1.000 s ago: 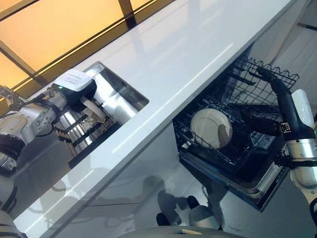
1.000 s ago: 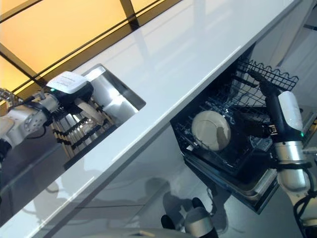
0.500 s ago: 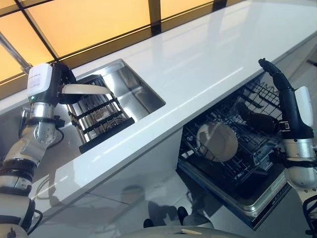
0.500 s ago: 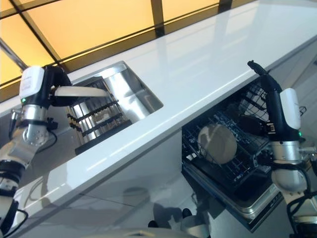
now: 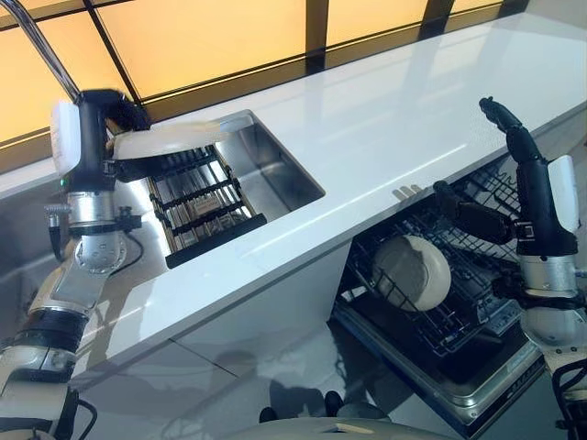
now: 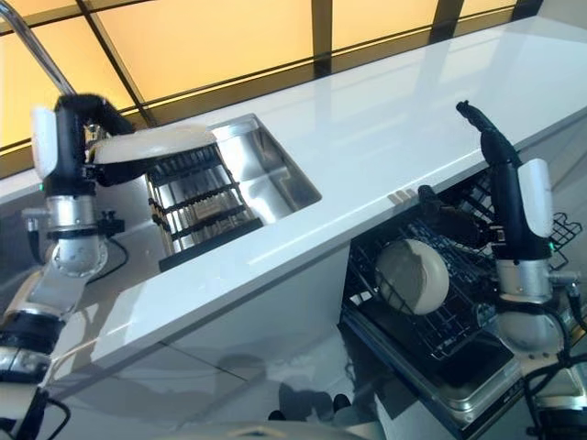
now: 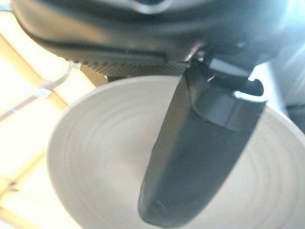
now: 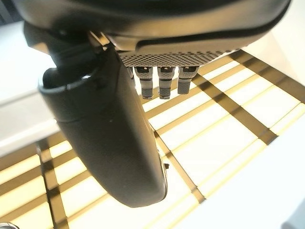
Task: Pick up plates and place into dishwasher.
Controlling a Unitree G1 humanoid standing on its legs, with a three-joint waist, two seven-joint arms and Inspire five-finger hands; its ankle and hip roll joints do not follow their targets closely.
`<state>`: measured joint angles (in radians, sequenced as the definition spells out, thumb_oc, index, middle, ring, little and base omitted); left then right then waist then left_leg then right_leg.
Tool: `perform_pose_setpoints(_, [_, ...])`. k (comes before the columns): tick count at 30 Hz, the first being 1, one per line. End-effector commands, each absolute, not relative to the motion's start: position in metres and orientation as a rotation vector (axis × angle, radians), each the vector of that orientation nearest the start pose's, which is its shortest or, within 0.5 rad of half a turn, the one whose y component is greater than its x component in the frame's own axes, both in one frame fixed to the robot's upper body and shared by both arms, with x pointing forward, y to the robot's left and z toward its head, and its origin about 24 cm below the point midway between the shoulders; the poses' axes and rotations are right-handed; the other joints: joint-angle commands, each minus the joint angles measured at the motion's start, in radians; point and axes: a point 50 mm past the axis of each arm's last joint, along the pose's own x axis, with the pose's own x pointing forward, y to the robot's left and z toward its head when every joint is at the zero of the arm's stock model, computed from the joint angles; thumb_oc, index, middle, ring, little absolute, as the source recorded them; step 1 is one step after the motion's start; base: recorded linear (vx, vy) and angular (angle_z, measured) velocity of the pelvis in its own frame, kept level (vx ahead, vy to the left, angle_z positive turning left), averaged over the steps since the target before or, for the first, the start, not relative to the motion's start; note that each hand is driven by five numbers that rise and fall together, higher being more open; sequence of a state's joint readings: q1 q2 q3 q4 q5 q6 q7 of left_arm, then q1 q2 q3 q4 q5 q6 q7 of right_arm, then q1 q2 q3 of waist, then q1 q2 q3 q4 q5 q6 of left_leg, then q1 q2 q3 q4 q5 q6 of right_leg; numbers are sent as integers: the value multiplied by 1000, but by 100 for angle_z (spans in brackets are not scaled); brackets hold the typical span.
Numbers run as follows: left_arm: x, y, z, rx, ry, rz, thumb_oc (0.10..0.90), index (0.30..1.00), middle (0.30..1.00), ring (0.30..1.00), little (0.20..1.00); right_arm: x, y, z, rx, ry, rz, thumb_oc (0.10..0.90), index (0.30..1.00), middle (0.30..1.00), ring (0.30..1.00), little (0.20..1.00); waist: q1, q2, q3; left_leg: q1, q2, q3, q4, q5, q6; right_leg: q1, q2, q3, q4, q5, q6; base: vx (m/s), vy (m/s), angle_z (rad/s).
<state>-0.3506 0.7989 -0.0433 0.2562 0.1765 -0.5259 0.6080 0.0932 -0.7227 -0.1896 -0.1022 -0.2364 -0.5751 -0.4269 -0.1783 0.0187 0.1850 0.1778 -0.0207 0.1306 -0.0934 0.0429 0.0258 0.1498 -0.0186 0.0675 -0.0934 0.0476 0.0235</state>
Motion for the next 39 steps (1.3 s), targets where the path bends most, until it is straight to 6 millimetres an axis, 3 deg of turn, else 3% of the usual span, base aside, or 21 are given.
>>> perform_pose_setpoints(1, [281, 260, 249, 590, -1093, 426, 100, 300, 300, 300, 200, 208, -253, 220, -751, -1117, -239, 800, 900, 900, 900, 900, 3, 10, -112, 34, -62, -34, 6, -162, 43, 34, 96, -12, 6, -99, 1, 0, 0, 0])
perform_pose_setpoints(5, [283, 239, 253, 539, -1113, 313, 100, 300, 300, 300, 200, 206, -240, 229, -683, -1177, -168, 800, 900, 900, 900, 900, -2, 11, -112, 37, -61, -27, 6, -164, 44, 35, 96, -7, 6, -97, 2, 0, 0, 0])
perform_pose_setpoints(11, [286, 223, 258, 517, -1115, 223, 100, 300, 300, 300, 200, 204, -232, 234, -610, -1195, -100, 800, 900, 900, 900, 900, -9, 14, -113, 38, -59, -18, 6, -165, 44, 33, 97, 0, 6, -95, 4, -3, 2, -1])
perform_pose_setpoints(15, [296, 196, 263, 452, -1102, 104, 100, 300, 300, 300, 200, 210, -215, 235, -591, -1168, 26, 800, 900, 900, 900, 900, -26, 20, -113, 44, -56, 2, 6, -167, 45, 32, 97, 11, 6, -91, 8, -15, 15, -5])
perform_pose_setpoints(24, [301, 154, 264, 381, -1105, -40, 100, 300, 300, 300, 200, 224, -197, 233, -600, -1085, 164, 800, 900, 900, 900, 900, -39, 14, -119, 43, -50, 24, 6, -170, 46, 25, 99, 26, 6, -85, 12, -5, -1, -5])
perform_pose_setpoints(31, [301, 136, 267, 340, -1115, -96, 100, 300, 300, 300, 200, 237, -192, 227, -631, -999, 202, 800, 900, 900, 900, 900, -42, 9, -122, 40, -46, 38, 6, -170, 46, 21, 101, 33, 6, -80, 11, -2, -3, -3])
perform_pose_setpoints(39, [304, 122, 262, 324, -1083, -156, 100, 300, 300, 300, 200, 239, -187, 235, -589, -1057, 170, 800, 900, 900, 900, 900, -40, 6, -118, 40, -45, 37, 6, -172, 48, 20, 102, 32, 6, -79, 10, 0, 0, 0])
